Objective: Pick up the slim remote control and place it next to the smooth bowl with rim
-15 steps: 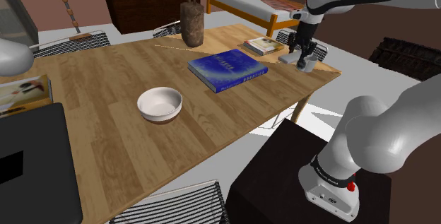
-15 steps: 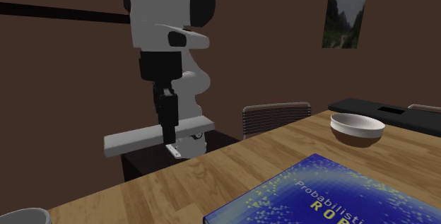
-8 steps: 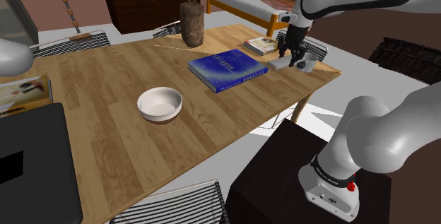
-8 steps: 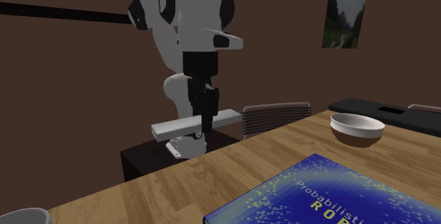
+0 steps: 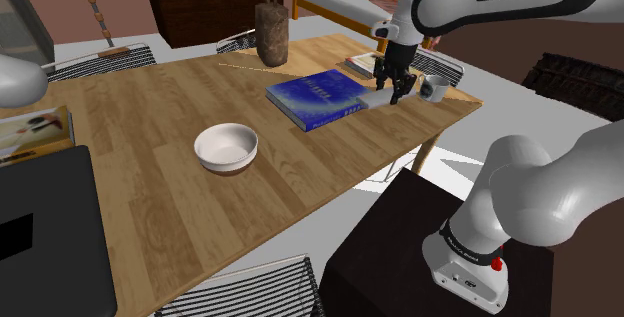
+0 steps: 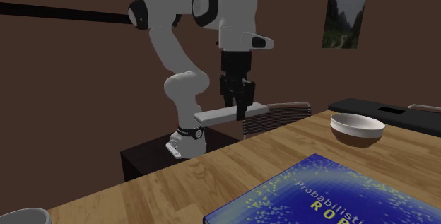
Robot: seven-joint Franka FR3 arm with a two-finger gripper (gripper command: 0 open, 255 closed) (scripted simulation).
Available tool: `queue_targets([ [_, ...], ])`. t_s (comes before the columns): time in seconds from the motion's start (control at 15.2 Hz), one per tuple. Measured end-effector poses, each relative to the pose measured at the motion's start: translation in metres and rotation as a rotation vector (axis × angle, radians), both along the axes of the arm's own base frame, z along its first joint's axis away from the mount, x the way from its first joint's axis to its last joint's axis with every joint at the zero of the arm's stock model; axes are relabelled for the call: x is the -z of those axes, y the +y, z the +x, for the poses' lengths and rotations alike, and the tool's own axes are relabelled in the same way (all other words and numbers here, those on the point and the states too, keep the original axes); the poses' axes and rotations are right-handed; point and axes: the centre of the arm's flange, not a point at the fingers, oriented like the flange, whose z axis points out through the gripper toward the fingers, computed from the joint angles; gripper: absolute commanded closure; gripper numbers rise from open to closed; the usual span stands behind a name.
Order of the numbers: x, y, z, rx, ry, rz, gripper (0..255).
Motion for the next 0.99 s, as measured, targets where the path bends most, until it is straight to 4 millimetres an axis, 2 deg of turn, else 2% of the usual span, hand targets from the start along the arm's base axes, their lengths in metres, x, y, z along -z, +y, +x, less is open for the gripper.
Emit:
queue_targets([
  [0.99,0.000,0.197,0.021,0.001,0.000,-0.001,255],
])
